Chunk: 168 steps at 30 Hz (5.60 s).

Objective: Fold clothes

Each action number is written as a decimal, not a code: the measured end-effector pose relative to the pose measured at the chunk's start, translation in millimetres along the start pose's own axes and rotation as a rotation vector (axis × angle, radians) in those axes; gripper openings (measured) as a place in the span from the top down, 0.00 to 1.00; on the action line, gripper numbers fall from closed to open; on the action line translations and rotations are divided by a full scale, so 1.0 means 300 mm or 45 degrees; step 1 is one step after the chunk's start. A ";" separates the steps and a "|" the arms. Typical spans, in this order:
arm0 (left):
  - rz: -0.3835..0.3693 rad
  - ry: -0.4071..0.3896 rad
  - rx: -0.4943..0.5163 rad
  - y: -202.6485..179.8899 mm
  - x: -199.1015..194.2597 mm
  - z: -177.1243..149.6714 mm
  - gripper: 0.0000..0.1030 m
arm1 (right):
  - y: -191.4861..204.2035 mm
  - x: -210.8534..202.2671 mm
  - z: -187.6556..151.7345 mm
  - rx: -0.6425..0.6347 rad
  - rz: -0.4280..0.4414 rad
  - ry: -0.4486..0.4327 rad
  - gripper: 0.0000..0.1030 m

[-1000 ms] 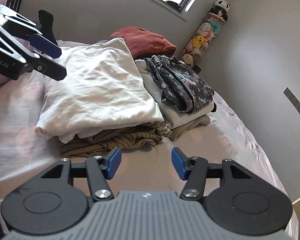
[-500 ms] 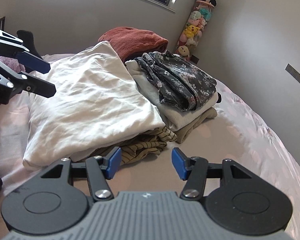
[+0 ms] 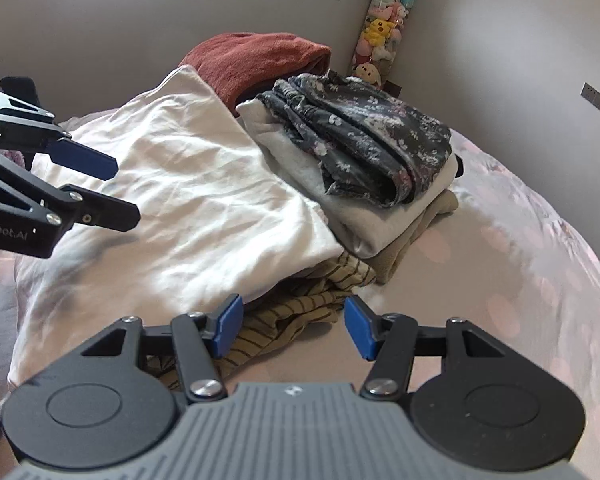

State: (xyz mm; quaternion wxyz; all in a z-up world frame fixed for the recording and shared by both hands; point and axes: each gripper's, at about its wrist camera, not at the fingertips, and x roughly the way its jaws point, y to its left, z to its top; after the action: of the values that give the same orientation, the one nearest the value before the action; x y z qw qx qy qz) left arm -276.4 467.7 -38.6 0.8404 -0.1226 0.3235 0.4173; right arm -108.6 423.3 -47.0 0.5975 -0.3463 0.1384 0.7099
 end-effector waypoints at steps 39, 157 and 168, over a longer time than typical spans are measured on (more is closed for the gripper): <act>0.027 0.117 0.040 -0.033 0.094 -0.035 0.58 | -0.256 0.169 0.053 0.498 0.192 -0.107 0.43; 0.206 0.214 1.726 0.254 -0.470 0.068 0.93 | 0.377 -0.496 0.203 -0.158 0.128 -0.374 0.92; 0.175 0.236 1.762 0.256 -0.287 0.165 0.93 | 0.243 -0.392 0.287 -0.049 0.144 -0.282 0.92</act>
State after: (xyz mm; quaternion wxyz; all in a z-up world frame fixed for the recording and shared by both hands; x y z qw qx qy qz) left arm -352.6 485.5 59.7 0.6660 0.4263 0.5921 0.1556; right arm -200.2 369.3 76.6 0.5613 -0.2690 0.0772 0.7789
